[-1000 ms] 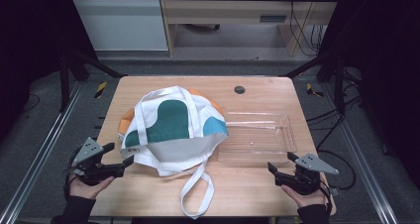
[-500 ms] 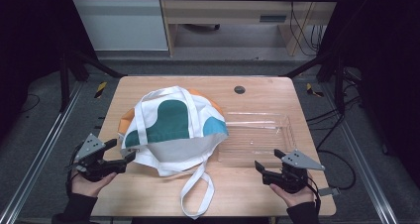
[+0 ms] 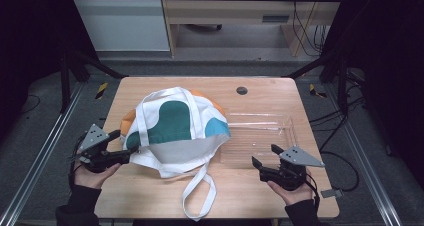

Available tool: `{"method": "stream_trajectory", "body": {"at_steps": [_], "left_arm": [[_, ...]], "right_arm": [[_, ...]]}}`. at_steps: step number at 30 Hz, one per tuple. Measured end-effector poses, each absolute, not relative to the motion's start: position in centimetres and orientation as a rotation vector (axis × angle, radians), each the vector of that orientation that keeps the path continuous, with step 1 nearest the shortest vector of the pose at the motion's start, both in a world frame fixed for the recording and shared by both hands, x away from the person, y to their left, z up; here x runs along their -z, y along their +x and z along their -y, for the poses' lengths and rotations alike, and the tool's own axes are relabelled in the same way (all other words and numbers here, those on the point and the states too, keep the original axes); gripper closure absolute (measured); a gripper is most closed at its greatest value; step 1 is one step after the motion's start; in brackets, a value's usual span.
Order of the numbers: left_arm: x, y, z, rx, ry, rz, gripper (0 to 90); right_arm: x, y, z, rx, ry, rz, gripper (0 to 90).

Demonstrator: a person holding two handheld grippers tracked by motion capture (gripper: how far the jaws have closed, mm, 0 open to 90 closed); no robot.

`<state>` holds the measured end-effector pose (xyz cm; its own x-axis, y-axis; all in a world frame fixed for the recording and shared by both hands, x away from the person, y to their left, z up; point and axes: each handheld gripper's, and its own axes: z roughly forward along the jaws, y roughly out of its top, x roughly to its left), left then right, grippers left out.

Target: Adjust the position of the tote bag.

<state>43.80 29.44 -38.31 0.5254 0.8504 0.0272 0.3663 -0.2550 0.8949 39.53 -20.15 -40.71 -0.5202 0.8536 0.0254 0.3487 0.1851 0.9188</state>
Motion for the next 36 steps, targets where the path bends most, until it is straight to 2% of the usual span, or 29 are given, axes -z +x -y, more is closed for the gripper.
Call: {"method": "stream_trajectory", "body": {"at_steps": [13,25,36], "left_arm": [[39.2,45.3,-28.9,-0.672,1.826,-1.050,30.4],[40.4,45.8,-29.0,-0.688,1.819,-1.090,37.5],[40.9,46.0,-29.0,-0.687,1.816,-1.095,52.9]], "right_arm": [[40.0,41.2,14.9,-1.363,1.029,-2.041,26.0],[41.2,42.4,10.2,-1.358,0.990,-2.122,26.7],[41.8,43.3,5.4,-1.382,0.931,-2.167,31.9]]}}
